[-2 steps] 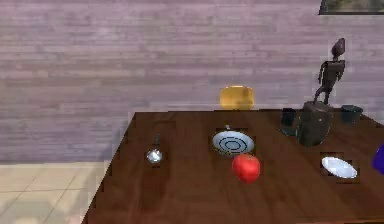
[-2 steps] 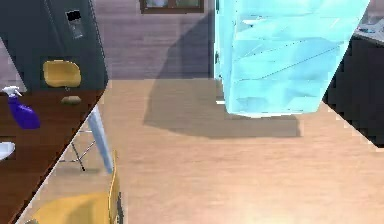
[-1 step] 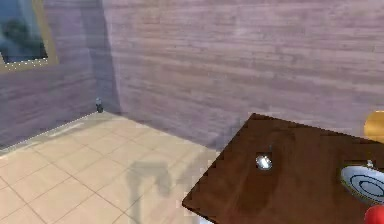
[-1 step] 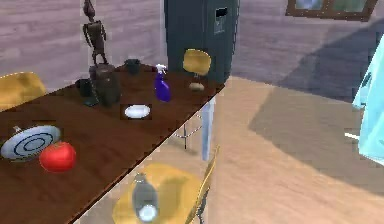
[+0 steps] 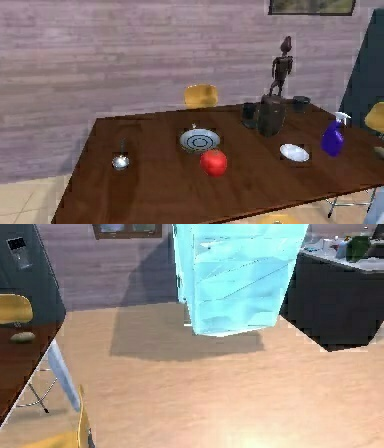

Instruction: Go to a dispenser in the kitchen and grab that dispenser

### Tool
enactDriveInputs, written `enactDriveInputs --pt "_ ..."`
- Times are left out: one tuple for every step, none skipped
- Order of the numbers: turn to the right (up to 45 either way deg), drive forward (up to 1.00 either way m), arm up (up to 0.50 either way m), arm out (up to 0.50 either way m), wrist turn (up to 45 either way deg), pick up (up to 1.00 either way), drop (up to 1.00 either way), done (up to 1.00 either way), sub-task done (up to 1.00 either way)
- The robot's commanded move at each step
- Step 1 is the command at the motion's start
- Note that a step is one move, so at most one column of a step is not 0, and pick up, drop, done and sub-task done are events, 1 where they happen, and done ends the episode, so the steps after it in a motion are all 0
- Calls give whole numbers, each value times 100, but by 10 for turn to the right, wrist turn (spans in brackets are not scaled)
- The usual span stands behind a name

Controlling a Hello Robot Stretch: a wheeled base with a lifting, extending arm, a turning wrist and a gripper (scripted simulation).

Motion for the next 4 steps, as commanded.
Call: enactDriveInputs --pt "450 0 0 0 0 0 0 0 0" --pt "420 0 0 0 0 0 0 0 0" --pt "0 25 0 0 0 0 0 0 0" --pt "-60 0 0 0 0 0 0 0 0"
